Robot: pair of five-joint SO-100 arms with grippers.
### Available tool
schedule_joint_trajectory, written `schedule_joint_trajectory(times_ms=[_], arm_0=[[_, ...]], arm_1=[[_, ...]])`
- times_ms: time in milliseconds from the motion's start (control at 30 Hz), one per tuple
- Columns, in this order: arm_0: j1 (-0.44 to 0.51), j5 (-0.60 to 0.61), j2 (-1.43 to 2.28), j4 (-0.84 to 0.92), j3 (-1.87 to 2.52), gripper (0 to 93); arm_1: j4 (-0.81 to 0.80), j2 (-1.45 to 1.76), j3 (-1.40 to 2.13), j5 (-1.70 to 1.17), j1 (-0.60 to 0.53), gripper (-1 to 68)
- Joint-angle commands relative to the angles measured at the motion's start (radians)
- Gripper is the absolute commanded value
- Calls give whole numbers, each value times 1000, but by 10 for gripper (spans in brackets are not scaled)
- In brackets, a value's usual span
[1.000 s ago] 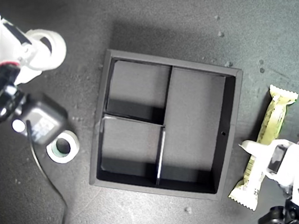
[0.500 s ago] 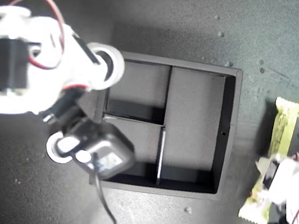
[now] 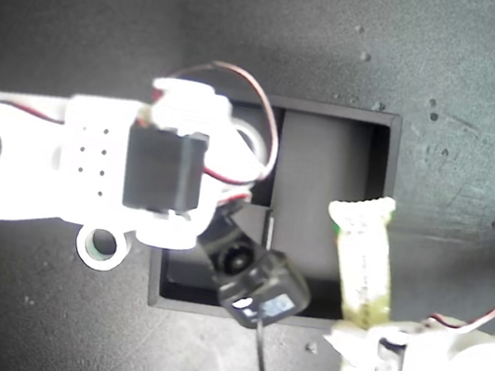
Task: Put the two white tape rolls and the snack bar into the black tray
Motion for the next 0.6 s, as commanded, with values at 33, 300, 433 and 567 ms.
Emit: schedule_joint_trajectory(times_ms=[33, 300, 433, 567], arm_0=[[-2, -18, -9, 20, -69, 6], [-12, -21, -6, 20, -32, 161], [-11, -25, 41, 20, 37, 199], [-11, -15, 141, 21, 110, 205]], arm_1=[[-21, -49, -91, 11, 12, 8], [67, -49, -49, 34, 26, 239], [183, -49, -64, 21, 31, 370], [291, -49, -137, 3, 38, 356]])
